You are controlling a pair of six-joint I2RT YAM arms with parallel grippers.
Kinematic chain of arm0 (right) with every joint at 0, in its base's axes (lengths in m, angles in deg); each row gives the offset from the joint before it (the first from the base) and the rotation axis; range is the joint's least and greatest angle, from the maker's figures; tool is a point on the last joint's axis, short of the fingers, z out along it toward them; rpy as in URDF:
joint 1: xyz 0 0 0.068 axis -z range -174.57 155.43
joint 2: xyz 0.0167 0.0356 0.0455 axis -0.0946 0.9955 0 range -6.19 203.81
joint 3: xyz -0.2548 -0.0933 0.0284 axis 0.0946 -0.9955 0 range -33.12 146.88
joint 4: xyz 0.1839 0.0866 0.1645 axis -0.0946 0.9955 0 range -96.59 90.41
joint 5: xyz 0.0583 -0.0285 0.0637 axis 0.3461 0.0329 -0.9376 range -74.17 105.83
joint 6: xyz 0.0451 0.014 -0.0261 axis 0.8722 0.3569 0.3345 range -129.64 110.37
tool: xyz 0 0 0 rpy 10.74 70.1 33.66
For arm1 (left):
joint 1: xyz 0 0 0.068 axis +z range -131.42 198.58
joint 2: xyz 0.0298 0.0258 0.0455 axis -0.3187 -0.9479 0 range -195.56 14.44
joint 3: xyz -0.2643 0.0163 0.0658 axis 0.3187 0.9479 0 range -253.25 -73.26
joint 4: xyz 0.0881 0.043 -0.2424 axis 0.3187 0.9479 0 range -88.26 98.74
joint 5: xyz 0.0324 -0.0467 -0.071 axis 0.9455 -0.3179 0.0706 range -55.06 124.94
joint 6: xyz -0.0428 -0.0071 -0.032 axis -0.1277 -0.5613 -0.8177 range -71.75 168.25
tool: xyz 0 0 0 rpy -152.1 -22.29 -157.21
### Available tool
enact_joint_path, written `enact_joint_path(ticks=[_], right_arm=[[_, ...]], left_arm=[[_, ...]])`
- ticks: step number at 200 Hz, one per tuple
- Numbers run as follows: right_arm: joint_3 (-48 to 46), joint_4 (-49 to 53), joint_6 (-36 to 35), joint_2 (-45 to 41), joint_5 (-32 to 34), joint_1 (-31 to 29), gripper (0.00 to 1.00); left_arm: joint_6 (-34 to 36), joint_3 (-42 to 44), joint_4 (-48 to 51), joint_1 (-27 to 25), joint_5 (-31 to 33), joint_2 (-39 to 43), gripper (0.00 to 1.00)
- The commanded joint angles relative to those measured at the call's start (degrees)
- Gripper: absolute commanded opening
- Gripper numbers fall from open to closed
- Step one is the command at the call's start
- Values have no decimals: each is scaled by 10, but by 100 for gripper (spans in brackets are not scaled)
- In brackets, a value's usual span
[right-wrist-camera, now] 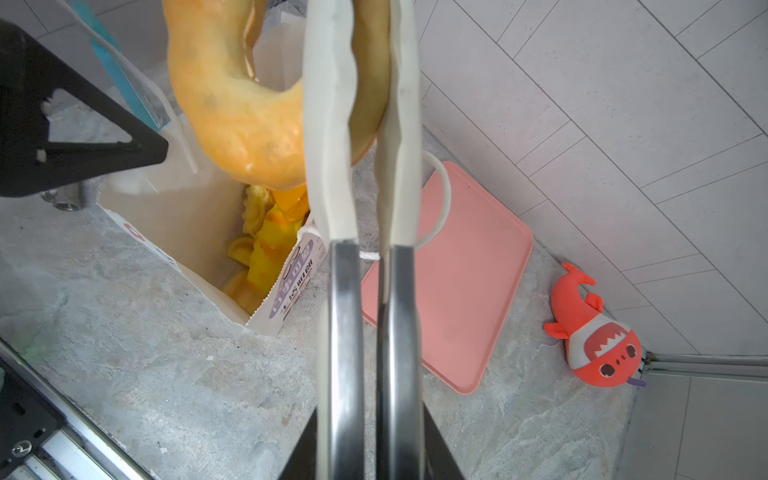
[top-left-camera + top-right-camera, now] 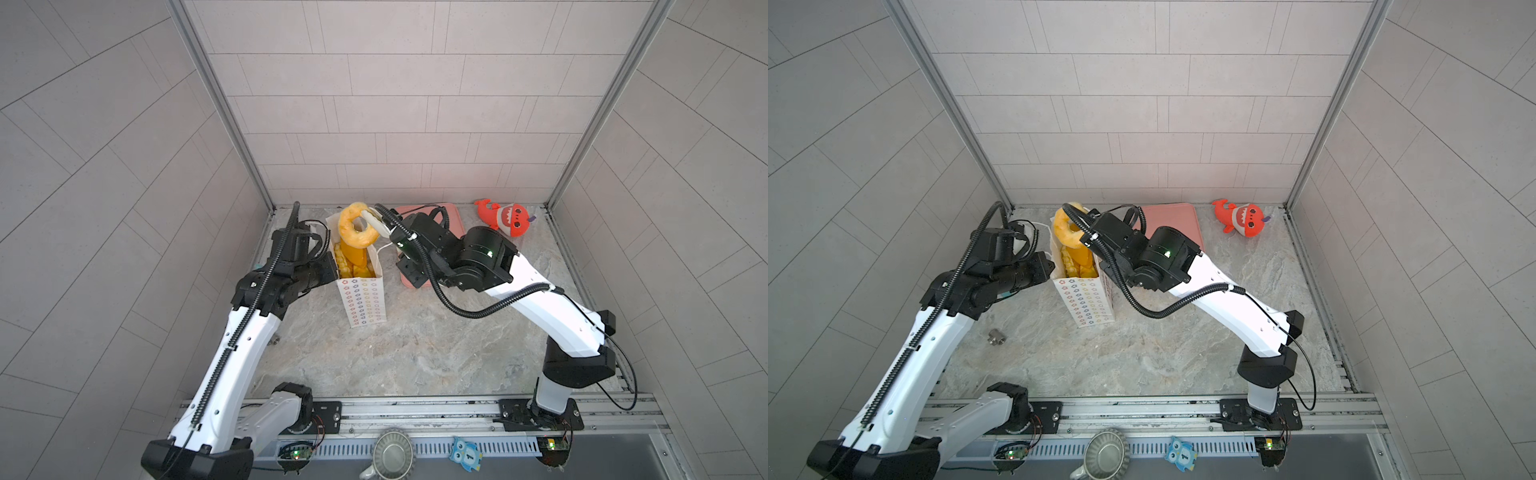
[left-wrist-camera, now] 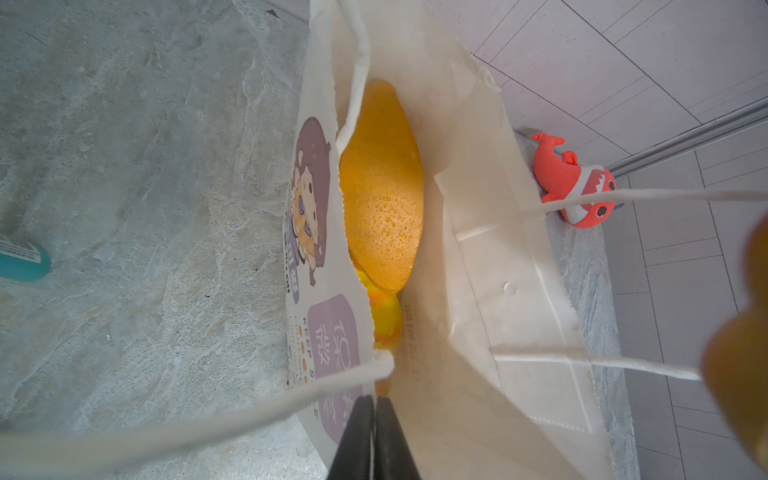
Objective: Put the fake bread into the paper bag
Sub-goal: 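Carry the ring donut with the right gripper over the bag opening, then lower the ring donut into the paper bag and open the tongs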
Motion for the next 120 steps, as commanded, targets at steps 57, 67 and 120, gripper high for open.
enact_joint_path(ticks=[57, 67, 120], right_arm=[[13, 23, -15, 24, 63, -15, 27], [13, 24, -16, 27, 67, -16, 27], [10, 25, -18, 42, 71, -25, 31]], left_arm=[[1, -8, 11, 0, 7, 14, 10], [1, -6, 9, 0, 7, 14, 10], [2, -9, 9, 0, 7, 12, 10]])
